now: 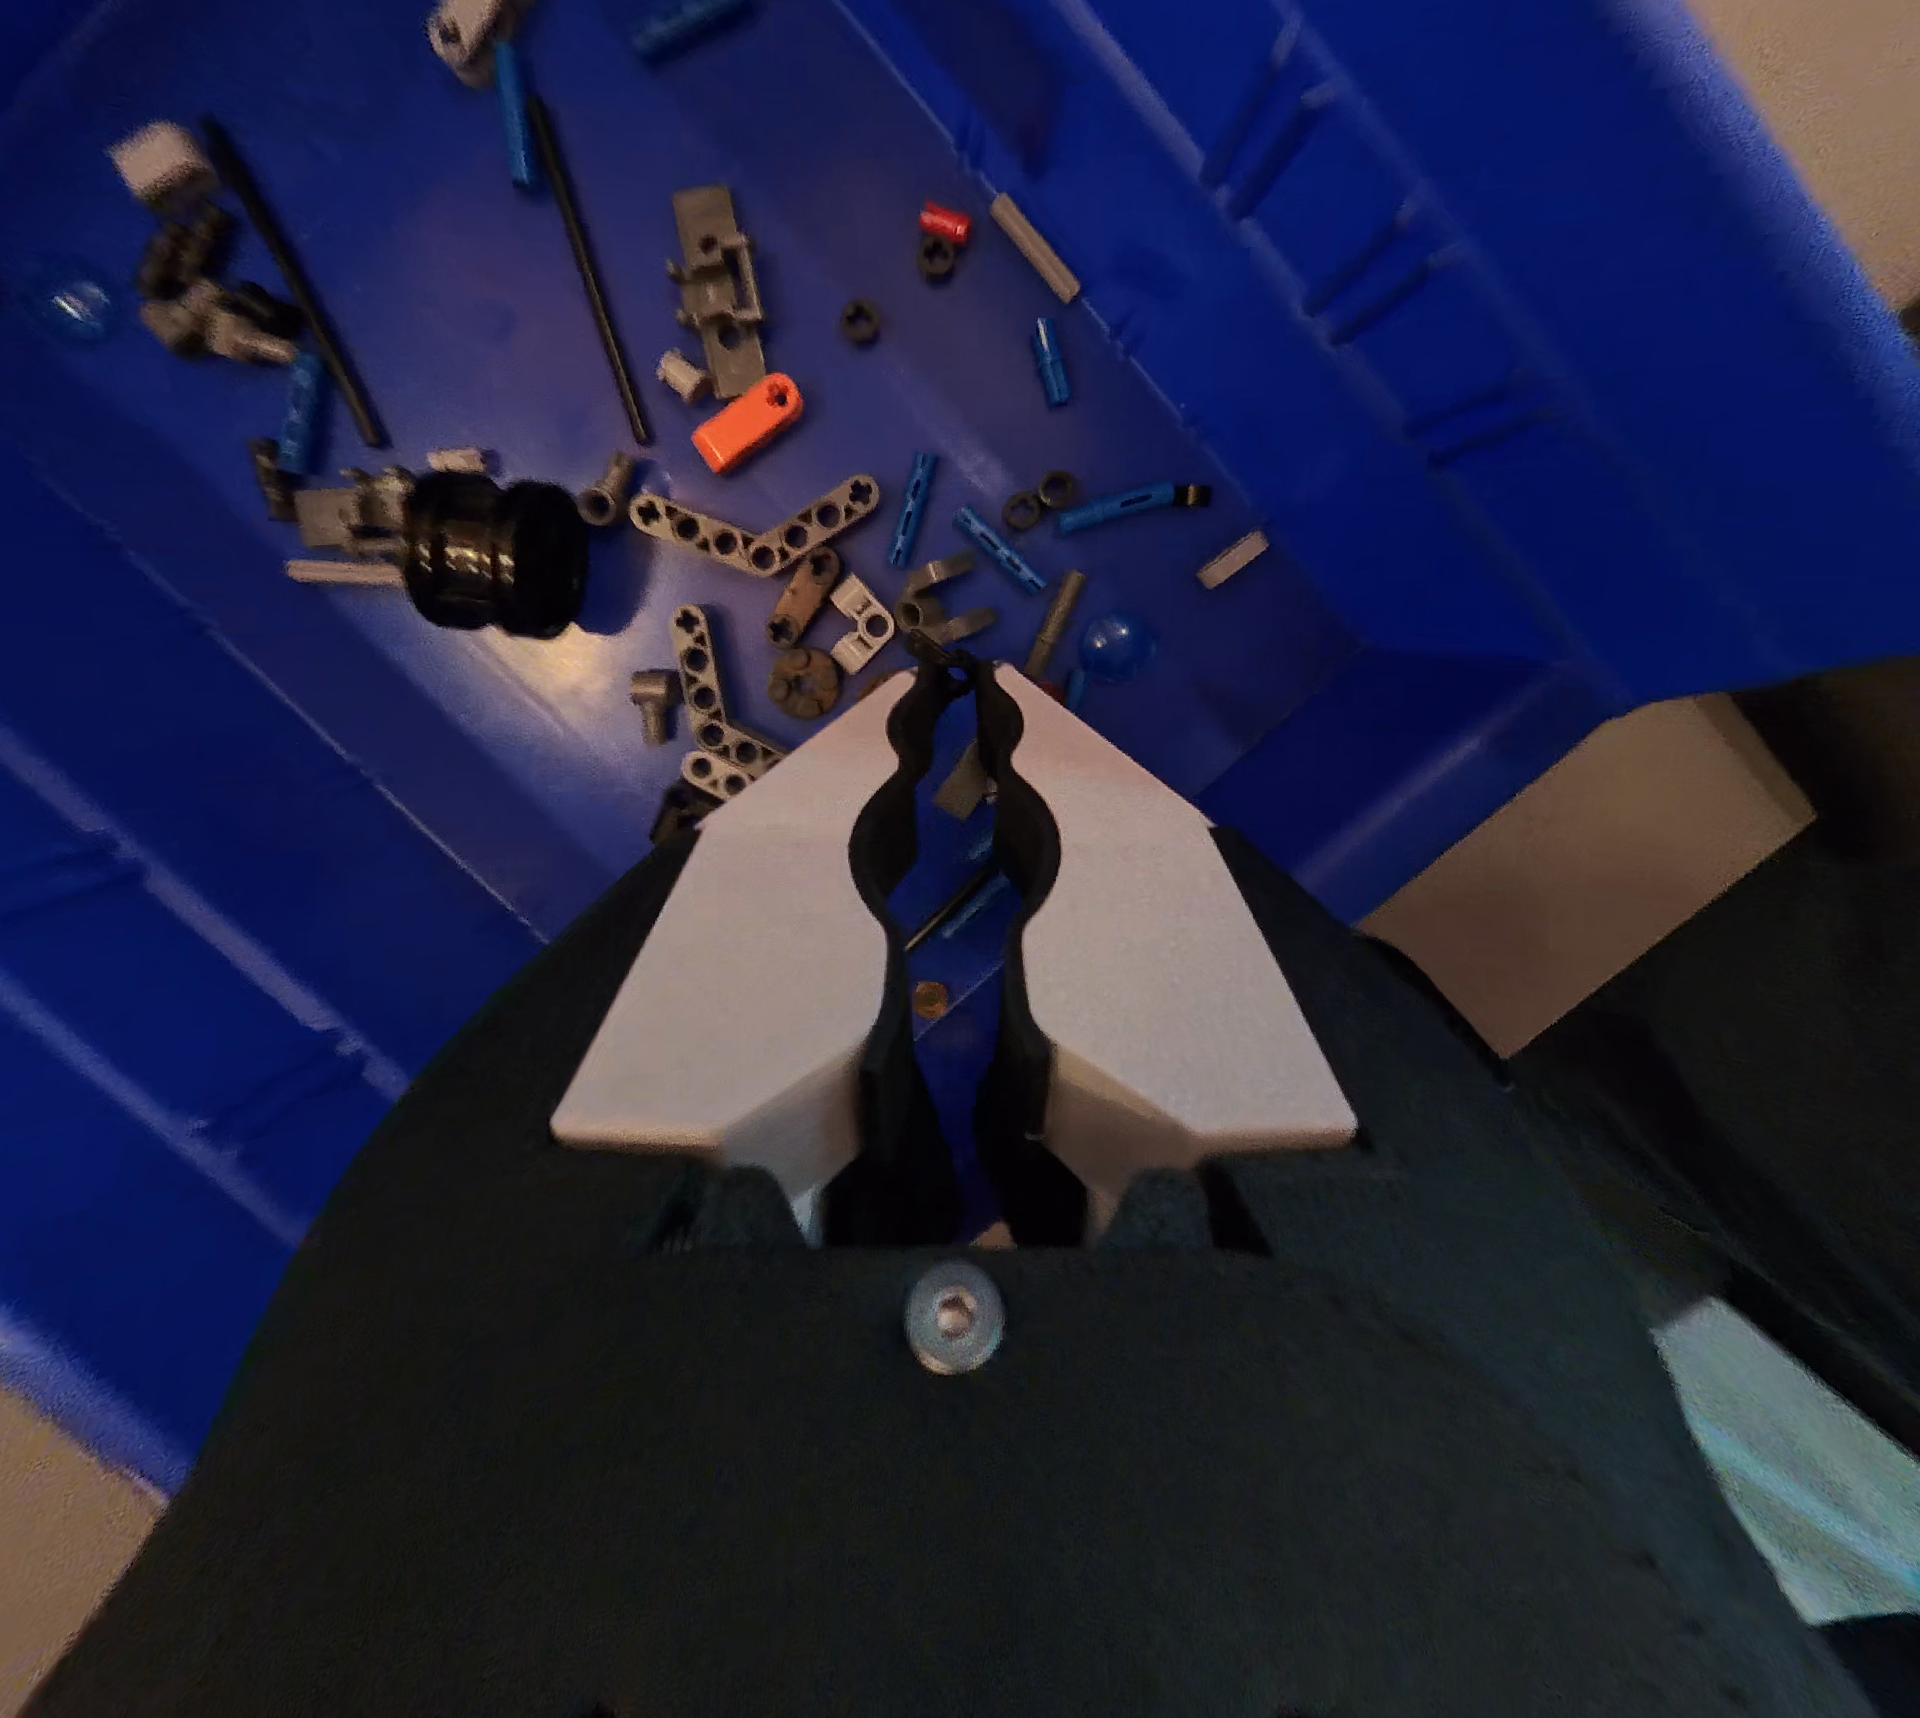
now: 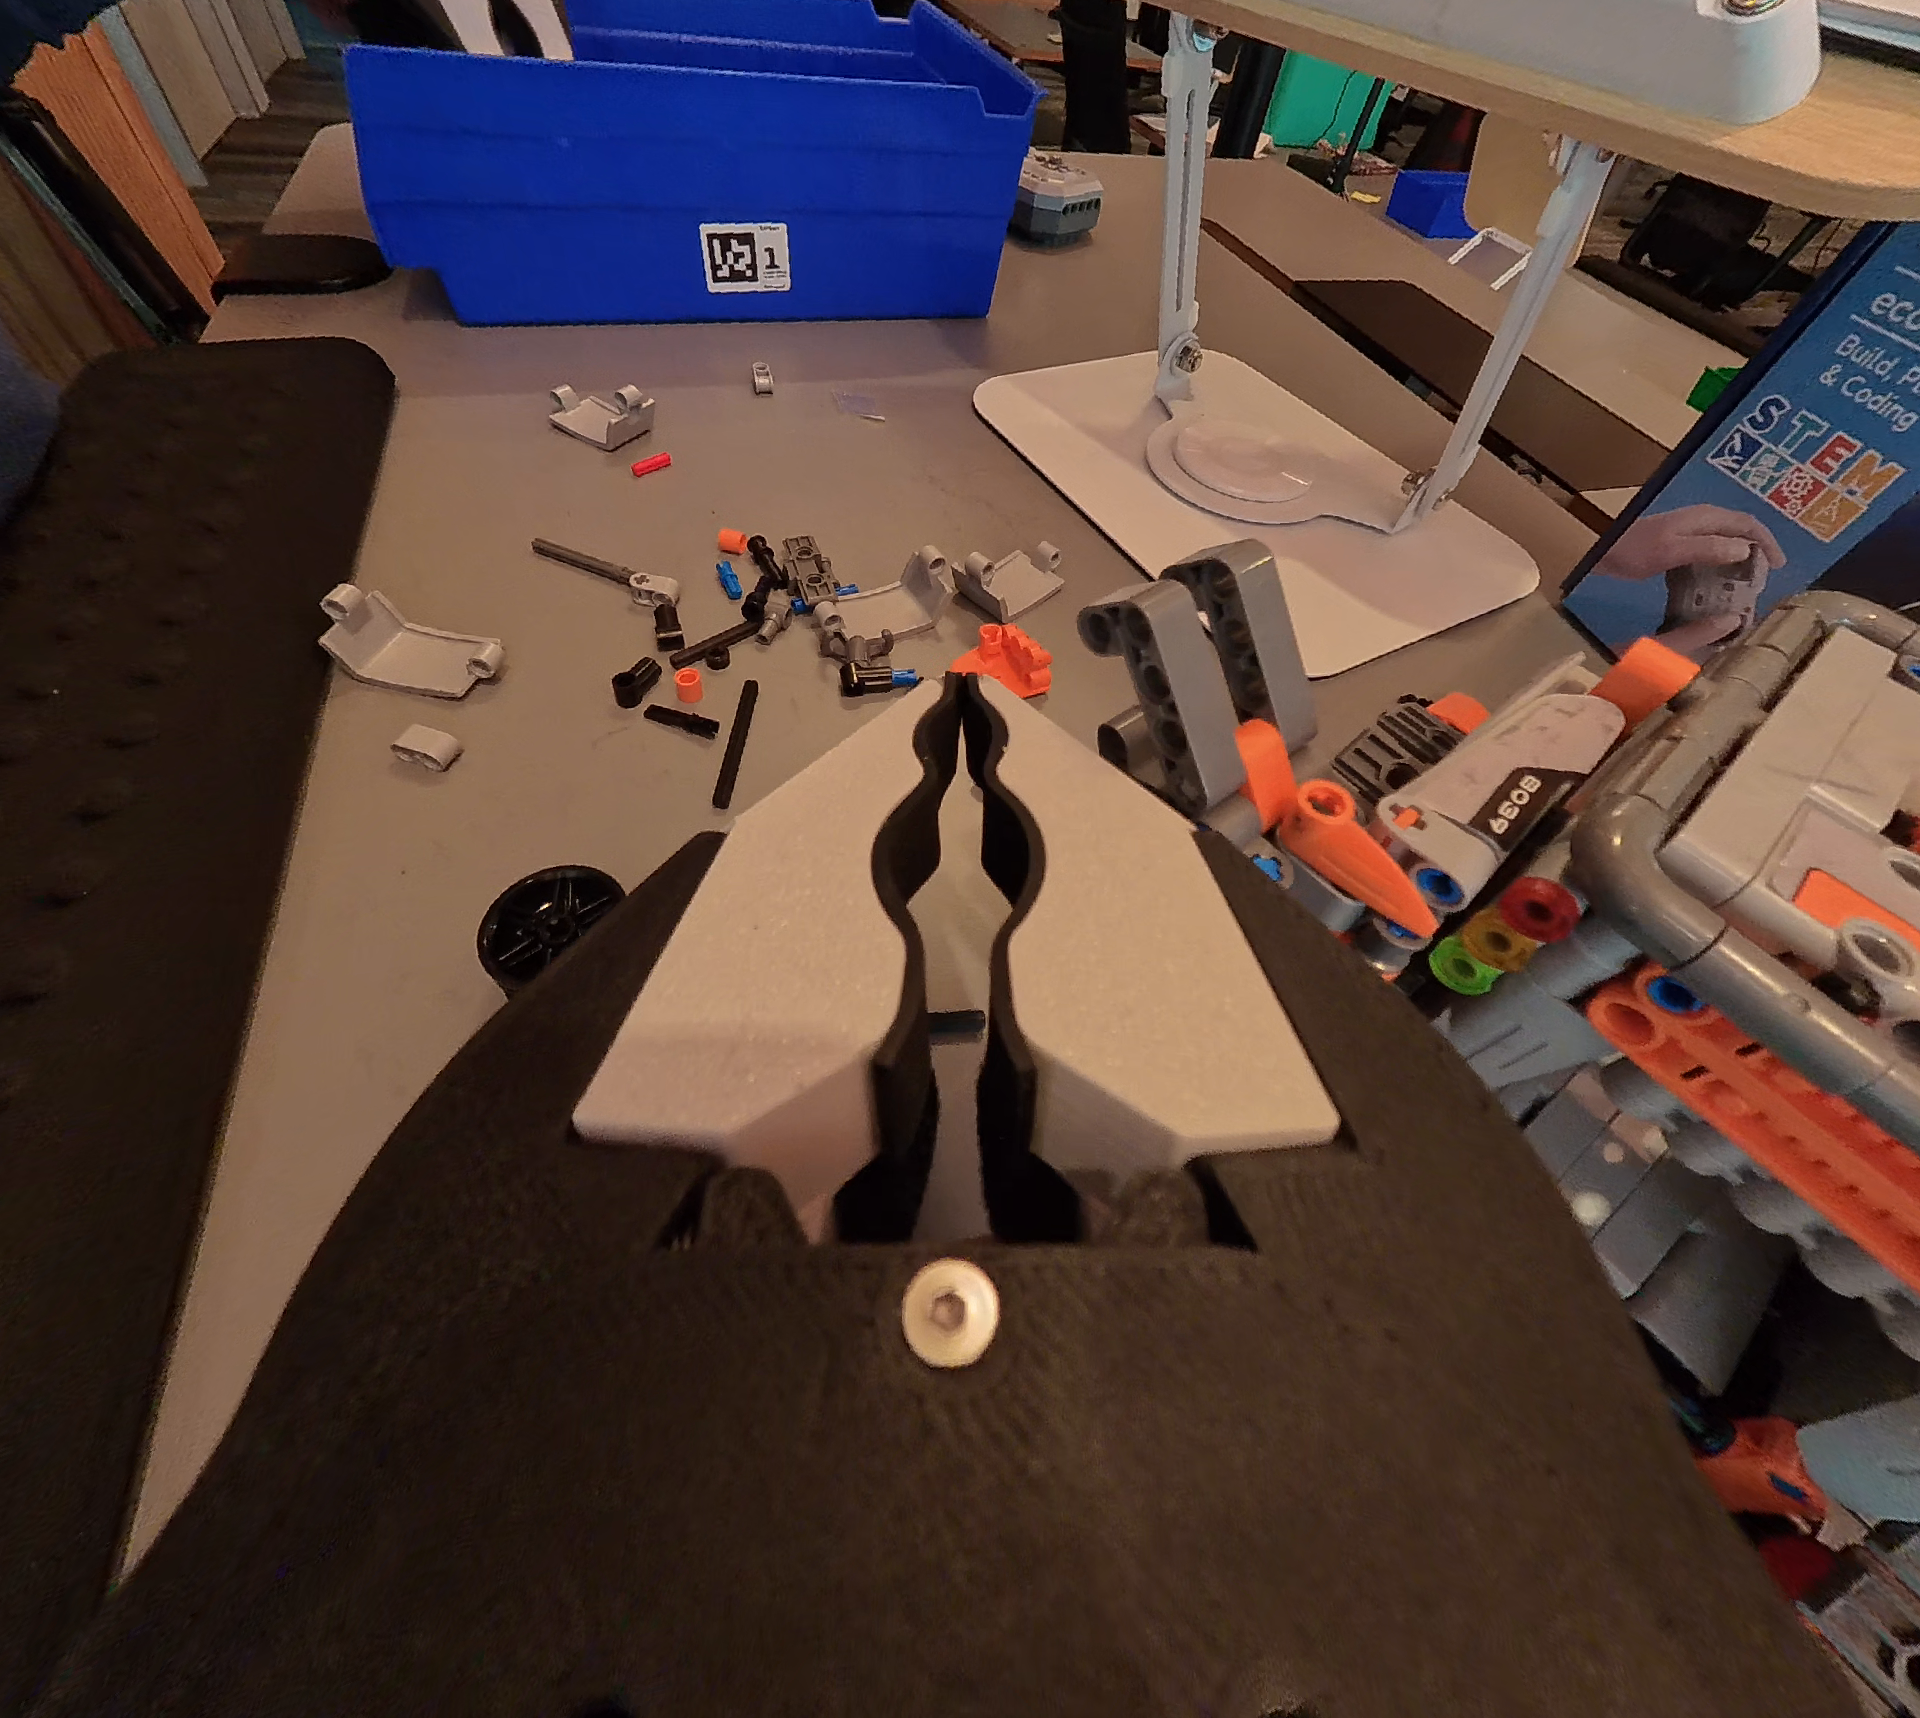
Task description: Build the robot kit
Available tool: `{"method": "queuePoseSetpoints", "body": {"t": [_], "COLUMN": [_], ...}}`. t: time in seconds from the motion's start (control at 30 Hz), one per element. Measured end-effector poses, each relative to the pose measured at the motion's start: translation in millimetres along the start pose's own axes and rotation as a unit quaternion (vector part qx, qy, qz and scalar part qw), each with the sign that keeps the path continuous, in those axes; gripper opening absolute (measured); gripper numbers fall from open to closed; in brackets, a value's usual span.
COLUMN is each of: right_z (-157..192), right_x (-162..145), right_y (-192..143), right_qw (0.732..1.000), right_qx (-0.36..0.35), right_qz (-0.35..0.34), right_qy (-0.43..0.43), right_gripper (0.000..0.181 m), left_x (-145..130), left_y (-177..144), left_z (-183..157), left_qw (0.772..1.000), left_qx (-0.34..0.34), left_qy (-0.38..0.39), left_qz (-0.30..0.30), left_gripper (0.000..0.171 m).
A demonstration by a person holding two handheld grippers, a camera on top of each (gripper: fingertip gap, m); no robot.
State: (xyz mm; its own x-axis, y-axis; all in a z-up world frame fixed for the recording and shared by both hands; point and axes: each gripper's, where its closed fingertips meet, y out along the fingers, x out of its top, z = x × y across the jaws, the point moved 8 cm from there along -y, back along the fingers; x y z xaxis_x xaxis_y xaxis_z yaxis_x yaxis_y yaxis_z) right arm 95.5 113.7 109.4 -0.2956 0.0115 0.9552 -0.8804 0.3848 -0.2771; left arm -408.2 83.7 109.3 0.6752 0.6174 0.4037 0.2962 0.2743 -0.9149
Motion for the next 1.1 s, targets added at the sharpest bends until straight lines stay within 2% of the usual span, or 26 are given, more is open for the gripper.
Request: {"method": "queuePoseSetpoints", "body": {"t": [0.2,0.3,0.4,0.5,0.53,0.63,0.77,0.8,0.9,0.97,1.1], "right_z": [1.3,1.0,1.9,3.0,3.4,4.3,4.5,4.8,6.2,6.2,4.9], "right_x": [0.9,1.8,2.0,1.6,2.0,3.0,3.7,3.6,3.4,4.3,5.8], "right_y": [0.8,0.0,-0.3,0.0,0.0,-1.1,-2.8,-2.3,-1.1,-1.9,-5.3], "right_qw": [1.000,1.000,1.000,1.000,1.000,1.000,1.000,1.000,1.000,1.000,1.000], "right_qx": [0.003,0.001,0.001,0.001,0.002,0.001,0.000,0.002,0.007,0.005,-0.001], "right_qz": [0.001,-0.002,-0.001,0.006,0.005,0.005,0.004,0.005,0.008,0.007,0.000], "right_qy": [-0.003,-0.003,-0.005,-0.009,-0.010,-0.013,-0.015,-0.015,-0.018,-0.019,-0.018], "right_gripper": [0.000,0.000,0.000,0.000,0.000,0.000,0.000,0.000,0.000,0.000,0.000], "left_x": [29.8,63.4,103.3,139.8,149.6,169.3,175.5,176.5,176.3,174.8,175.9], "left_y": [-37.1,-60.7,-69.9,-55.2,-44.6,1.9,56.9,65.3,84.2,94.7,95.7], "left_z": [-5.7,-31.1,-66.7,-106.8,-120.6,-144.6,-158.3,-158.3,-162.0,-162.8,-167.5], "left_qw": [0.994,0.984,0.972,0.963,0.961,0.964,0.969,0.971,0.970,0.972,0.972], "left_qx": [0.053,0.032,0.007,-0.020,-0.045,-0.057,-0.103,-0.095,-0.116,-0.104,-0.098], "left_qy": [0.058,0.100,0.154,0.203,0.213,0.231,0.216,0.213,0.211,0.212,0.211], "left_qz": [-0.080,-0.143,-0.178,-0.174,-0.169,-0.121,-0.060,-0.050,-0.029,-0.016,-0.034], "left_gripper": [0.006,0.005,0.005,0.006,0.005,0.005,0.005,0.005,0.006,0.006,0.022]}}
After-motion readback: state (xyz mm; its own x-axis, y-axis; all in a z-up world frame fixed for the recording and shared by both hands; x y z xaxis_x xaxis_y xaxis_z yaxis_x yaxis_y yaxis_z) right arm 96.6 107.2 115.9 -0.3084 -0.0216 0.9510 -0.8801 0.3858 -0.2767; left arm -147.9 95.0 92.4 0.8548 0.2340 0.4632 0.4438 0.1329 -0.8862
